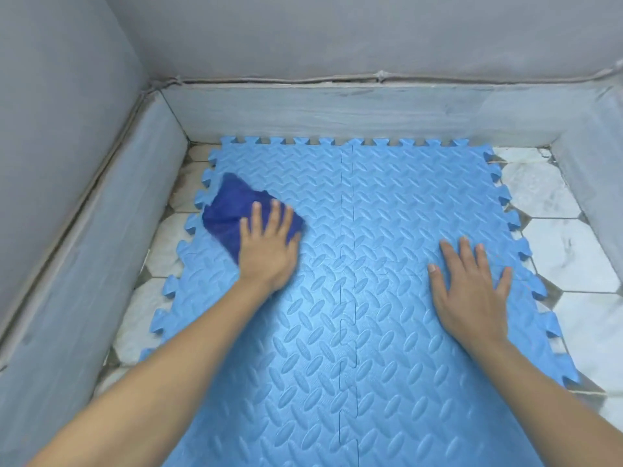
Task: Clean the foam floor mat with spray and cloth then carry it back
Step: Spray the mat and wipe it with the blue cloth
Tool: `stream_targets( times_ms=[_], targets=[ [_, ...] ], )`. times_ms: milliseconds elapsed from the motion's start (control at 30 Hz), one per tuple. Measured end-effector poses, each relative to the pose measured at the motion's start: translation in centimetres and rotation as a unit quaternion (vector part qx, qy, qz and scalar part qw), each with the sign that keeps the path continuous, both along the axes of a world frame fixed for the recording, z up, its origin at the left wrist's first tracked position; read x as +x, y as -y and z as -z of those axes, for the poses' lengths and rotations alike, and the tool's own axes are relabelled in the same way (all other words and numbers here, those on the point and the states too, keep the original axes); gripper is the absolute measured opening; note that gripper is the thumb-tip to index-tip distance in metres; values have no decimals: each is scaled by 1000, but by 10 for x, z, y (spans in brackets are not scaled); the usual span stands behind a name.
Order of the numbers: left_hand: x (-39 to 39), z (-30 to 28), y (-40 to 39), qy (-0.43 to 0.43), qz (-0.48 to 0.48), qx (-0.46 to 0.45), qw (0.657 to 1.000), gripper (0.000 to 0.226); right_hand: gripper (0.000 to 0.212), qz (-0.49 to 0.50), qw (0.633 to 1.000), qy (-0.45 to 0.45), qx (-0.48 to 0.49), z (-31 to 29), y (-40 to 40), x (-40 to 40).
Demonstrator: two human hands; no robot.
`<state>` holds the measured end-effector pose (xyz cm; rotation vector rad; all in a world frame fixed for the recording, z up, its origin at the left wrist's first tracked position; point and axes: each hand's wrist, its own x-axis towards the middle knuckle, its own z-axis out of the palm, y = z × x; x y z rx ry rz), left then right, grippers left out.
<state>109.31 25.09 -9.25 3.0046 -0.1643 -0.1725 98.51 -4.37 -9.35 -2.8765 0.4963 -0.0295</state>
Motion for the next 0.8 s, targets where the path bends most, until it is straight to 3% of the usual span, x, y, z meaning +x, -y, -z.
stream_targets(
  times_ms=[67,133,233,333,433,500,567,667,800],
  targets=[
    [-14,-1,48,-2,154,-15,988,61,53,6,1000,6,0,3,-3,5],
    [-24,0,85,-6,300,-4,954,61,55,9,1000,10,5,4,-2,2],
    [10,0,96,0,355,11,935,65,59,11,1000,12,6,3,0,3],
    [67,-6,60,-20,281,30,959,68,60,16,1000,12,13,2,1,4],
    [116,-8,-26,-18,66,37,997,60,60,20,1000,18,12,3,-1,2],
    [125,-10,-75,-42,-97,41,994,58,59,26,999,19,14,2,-2,4],
    [124,-11,-80,-73,-180,36,980,58,59,27,1000,14,7,2,-2,5],
    [129,-7,-24,-56,-165,27,984,58,58,27,1000,13,2,2,-4,5],
    [130,-3,79,-37,-20,14,999,59,59,29,999,17,3,2,-3,5]
  ],
)
